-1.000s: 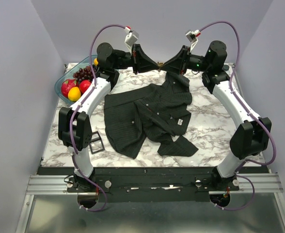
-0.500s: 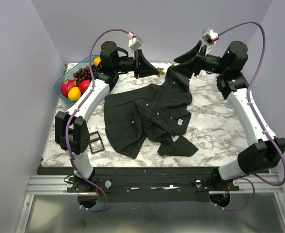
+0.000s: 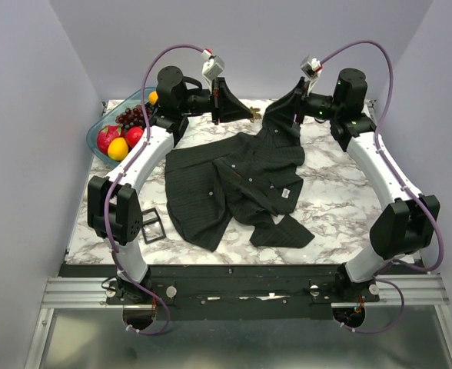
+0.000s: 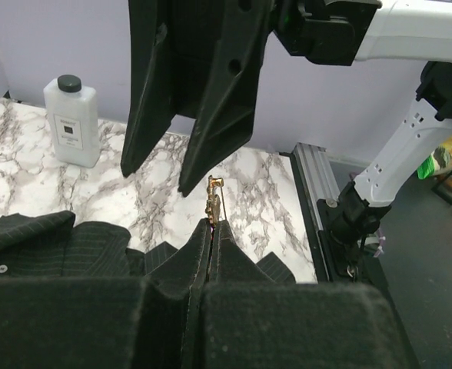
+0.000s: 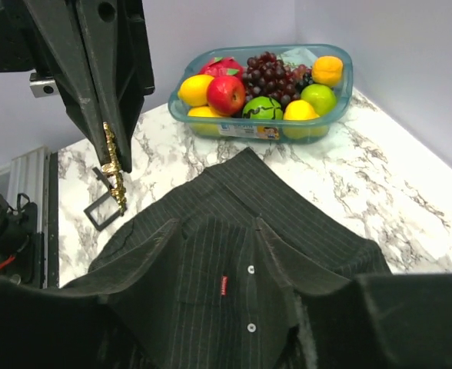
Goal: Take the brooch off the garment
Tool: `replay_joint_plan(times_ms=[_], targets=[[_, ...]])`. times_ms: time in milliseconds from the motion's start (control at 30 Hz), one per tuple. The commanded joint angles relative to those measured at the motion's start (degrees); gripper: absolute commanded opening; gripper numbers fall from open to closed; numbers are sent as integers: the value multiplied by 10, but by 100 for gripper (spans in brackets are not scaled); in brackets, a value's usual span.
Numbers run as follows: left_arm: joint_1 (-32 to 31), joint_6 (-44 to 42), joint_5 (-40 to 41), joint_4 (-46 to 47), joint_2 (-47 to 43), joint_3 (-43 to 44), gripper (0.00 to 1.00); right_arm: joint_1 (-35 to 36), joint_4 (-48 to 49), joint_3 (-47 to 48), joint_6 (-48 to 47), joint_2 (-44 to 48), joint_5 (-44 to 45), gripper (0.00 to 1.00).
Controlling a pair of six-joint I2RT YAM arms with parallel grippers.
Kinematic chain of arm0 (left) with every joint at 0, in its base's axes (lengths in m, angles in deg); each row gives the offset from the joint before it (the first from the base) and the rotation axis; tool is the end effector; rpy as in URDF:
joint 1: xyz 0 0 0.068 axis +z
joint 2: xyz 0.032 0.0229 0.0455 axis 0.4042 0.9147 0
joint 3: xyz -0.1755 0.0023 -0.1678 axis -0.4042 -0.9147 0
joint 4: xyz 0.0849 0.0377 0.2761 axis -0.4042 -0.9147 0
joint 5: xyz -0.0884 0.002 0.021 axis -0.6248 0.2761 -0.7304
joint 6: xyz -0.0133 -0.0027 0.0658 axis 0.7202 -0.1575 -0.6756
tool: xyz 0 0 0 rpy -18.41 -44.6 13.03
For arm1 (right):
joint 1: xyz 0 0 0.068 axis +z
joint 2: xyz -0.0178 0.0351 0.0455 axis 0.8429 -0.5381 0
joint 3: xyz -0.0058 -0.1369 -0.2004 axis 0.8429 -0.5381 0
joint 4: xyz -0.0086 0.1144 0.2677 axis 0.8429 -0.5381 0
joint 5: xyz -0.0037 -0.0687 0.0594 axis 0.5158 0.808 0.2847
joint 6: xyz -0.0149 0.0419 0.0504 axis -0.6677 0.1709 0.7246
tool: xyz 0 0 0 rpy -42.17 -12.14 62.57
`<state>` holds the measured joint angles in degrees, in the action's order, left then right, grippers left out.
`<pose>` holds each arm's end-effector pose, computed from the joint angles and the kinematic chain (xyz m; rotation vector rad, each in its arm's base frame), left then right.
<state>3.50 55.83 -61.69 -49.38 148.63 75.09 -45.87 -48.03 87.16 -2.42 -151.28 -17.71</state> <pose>0.3974 -0.2011 0.3815 1.0161 1.3487 -1.4842 0.3925 0.1272 0.3705 -0.8821 1.4885 1.0493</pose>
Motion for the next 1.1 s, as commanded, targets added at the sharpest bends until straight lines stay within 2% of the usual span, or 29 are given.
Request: replay_joint_plan(times_ms=[0, 100, 467, 800, 1067], targets=[[0, -6, -7, -5, -19, -6, 0, 17, -3, 25, -4, -5, -33, 47], [0, -12, -5, -12, -19, -5, 0, 21, 25, 13, 12, -1, -49, 46], [0, -15, -2, -20, -18, -1, 0, 30, 35, 10, 25, -7, -77, 41], [14, -4, 3, -11, -20, 13, 0, 31, -26, 4, -35, -2, -90, 41], [10, -3, 1, -12, -16, 0, 0, 34, 22, 13, 8, -5, -92, 41]])
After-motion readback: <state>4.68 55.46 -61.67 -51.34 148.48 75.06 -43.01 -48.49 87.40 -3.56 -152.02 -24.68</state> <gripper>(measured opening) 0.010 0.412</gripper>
